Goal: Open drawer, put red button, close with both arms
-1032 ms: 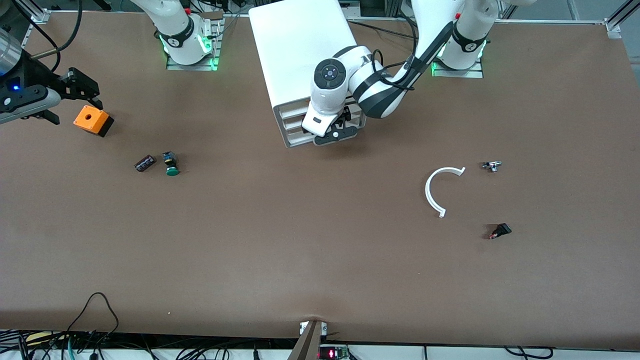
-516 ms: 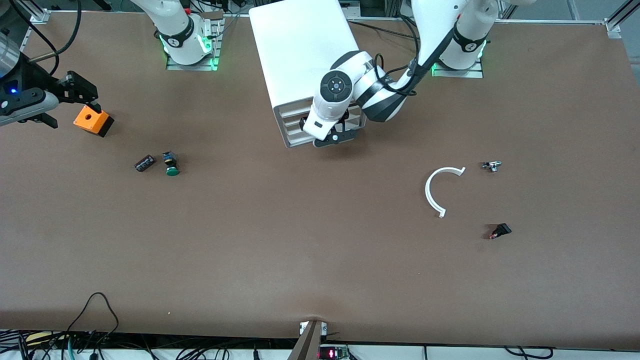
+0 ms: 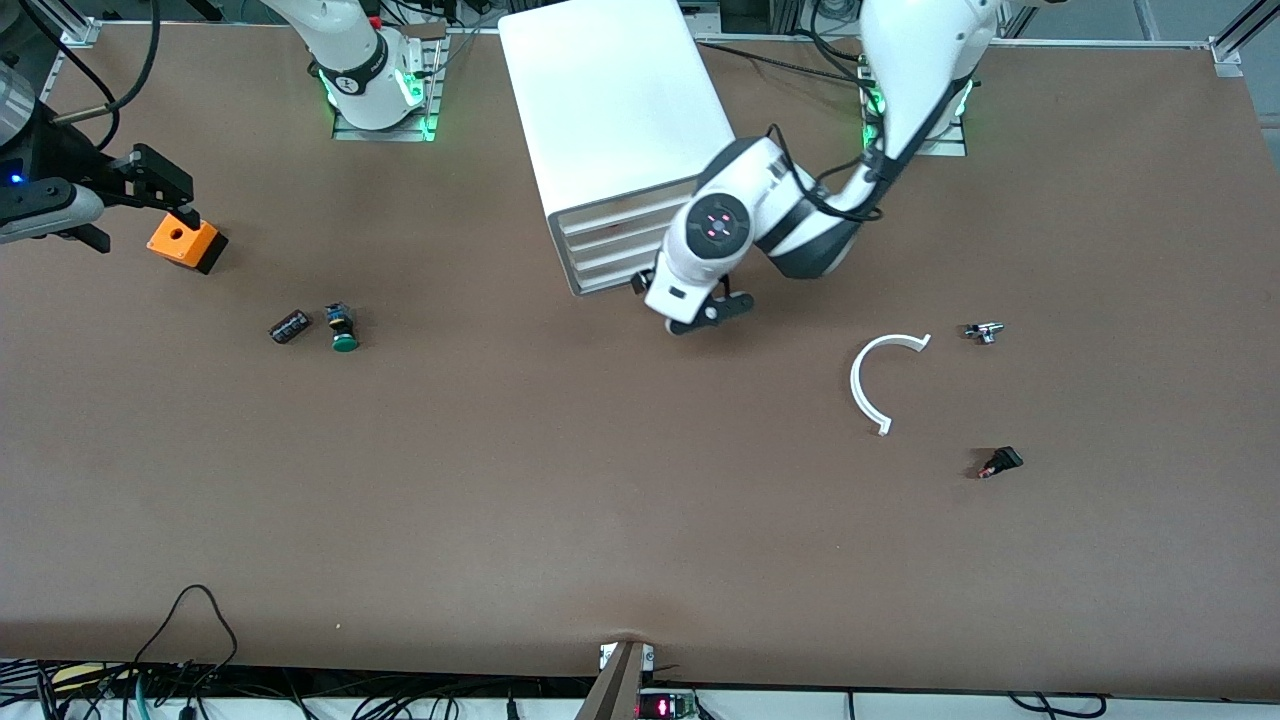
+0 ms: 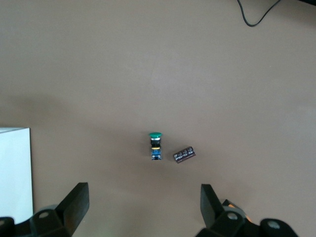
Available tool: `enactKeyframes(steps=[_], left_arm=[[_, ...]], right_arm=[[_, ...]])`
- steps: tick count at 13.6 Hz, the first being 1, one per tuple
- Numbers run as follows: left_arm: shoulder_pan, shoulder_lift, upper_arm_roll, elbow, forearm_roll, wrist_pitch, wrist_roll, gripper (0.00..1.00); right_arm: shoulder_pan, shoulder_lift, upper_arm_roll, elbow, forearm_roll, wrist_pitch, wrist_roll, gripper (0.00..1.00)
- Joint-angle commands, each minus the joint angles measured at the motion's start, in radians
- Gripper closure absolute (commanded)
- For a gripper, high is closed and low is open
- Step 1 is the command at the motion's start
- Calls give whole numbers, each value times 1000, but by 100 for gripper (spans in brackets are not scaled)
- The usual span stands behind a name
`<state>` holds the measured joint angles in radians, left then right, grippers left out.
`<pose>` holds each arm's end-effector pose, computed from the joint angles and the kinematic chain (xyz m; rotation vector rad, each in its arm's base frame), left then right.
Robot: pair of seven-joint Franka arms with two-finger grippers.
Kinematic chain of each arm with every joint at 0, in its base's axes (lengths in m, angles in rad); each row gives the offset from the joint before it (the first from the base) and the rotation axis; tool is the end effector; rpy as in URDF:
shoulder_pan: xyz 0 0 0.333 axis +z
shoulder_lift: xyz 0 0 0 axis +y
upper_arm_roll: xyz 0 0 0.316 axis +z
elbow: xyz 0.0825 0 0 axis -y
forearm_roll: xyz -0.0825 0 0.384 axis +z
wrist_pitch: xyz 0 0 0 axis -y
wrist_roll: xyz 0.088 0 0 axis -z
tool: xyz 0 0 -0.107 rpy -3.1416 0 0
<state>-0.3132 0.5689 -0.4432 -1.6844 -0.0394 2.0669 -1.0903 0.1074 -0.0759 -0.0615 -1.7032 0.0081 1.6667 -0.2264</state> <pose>0.4985 -0.4316 0.2866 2.9910 0.6083 -0.4567 0.5380 0.0243 0.6115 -3.1029 -0.4243 -0.0630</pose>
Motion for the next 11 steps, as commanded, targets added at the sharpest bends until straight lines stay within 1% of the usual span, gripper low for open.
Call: enactKeyframes(steps=[1,6,9,11], left_arm=[[81,-47,-14,17,117,-45,38,0],[251,-115,-14,17,131,-119,330,0],[370,-150,-15,17,122,-154,557,0],[396,-201,7,12,116,-178,662,0]], right_arm=[[-5,34,12,46,-2,-12,35,0],[-11,64,3,77,0,-13,36,0],[-11,64,5,77,0,-12,36,0],[-11,64,5,77,0,-12,38,0]])
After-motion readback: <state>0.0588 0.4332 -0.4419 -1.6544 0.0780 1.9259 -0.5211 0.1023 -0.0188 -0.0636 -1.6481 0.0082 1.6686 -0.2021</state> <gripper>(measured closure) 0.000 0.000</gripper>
